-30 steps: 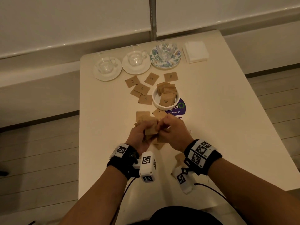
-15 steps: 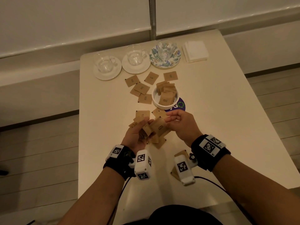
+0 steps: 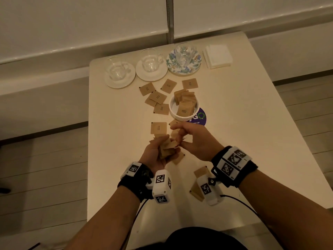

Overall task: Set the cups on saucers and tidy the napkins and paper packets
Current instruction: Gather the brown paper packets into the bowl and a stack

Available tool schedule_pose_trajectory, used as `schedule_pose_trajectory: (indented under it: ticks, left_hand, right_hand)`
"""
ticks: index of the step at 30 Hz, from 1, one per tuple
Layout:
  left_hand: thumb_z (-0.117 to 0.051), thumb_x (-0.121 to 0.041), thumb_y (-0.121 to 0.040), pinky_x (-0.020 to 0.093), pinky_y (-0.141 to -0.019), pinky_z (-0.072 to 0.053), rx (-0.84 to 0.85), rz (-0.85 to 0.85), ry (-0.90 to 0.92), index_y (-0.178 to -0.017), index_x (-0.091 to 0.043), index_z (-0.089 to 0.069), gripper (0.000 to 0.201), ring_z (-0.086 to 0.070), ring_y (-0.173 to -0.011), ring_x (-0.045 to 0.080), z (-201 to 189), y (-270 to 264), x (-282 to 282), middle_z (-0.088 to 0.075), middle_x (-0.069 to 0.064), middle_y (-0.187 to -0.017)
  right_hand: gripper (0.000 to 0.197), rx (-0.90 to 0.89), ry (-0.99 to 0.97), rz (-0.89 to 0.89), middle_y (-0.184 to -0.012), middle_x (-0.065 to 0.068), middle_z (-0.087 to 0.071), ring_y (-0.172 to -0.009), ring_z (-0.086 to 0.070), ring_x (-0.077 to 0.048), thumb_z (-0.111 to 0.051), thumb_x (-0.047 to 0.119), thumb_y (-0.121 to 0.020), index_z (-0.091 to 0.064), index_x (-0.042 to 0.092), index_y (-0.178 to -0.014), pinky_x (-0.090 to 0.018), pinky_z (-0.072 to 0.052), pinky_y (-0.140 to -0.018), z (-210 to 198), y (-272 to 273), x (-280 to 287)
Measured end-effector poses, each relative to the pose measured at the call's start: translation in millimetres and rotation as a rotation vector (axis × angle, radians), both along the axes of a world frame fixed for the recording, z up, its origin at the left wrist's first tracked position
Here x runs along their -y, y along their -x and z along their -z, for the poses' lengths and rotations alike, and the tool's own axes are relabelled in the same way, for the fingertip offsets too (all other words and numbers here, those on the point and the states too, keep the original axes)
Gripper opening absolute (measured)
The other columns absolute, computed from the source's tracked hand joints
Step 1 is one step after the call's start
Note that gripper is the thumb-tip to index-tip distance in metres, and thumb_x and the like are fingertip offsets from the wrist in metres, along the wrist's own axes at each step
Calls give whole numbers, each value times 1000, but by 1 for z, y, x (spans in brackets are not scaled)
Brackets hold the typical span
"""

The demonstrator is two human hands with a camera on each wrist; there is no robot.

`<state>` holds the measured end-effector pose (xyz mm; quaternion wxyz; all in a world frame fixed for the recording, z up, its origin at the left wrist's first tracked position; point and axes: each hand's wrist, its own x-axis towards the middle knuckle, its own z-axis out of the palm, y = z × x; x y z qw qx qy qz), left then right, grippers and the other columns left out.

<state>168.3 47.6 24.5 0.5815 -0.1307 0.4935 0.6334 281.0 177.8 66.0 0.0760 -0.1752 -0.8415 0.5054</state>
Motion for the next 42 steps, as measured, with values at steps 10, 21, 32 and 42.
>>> schedule_pose_trajectory:
  ticks: [10,21,32,42]
  left_hand:
    - [-64,-22,-70,32,-59,-58,-41,22,-31,-99,-5,-61,34,-70,-72,24,-1,1,-2,-70,14,-83]
    - [-63,-4,-67,35,-61,-57,-69,167,-140,-110,-7,-67,44,-70,-85,30,-6,-5,-7,-69,17,-98]
    - [-72,0,-69,33,-71,-57,-204,437,-227,-104,-11,-68,37,-70,-96,26,-10,6,-18,-72,9,-98]
    - [-85,-68,-50,29,-56,-55,-196,589,-207,-112,-12,-62,86,-69,-73,22,-7,4,-33,-73,13,-90]
  right_hand:
    - [15,103,-361,-172,-101,-9,-64,-95,-54,-23,-60,3,-92,-72,6,-100,-30,-47,-82,-2,1,7]
    - [94,185,-243,-177,-134,3,-52,-118,-48,-13,-89,40,-63,-37,24,-140,-30,-42,-101,4,5,8]
    - [85,212,-178,-215,-130,4,-54,-111,-53,-14,-85,37,-69,-41,23,-140,-24,-42,-94,5,1,5]
    - [38,369,68,-293,-93,-1,-66,-73,-63,-15,-79,17,-78,-63,11,-112,-22,-51,-62,-15,20,-33]
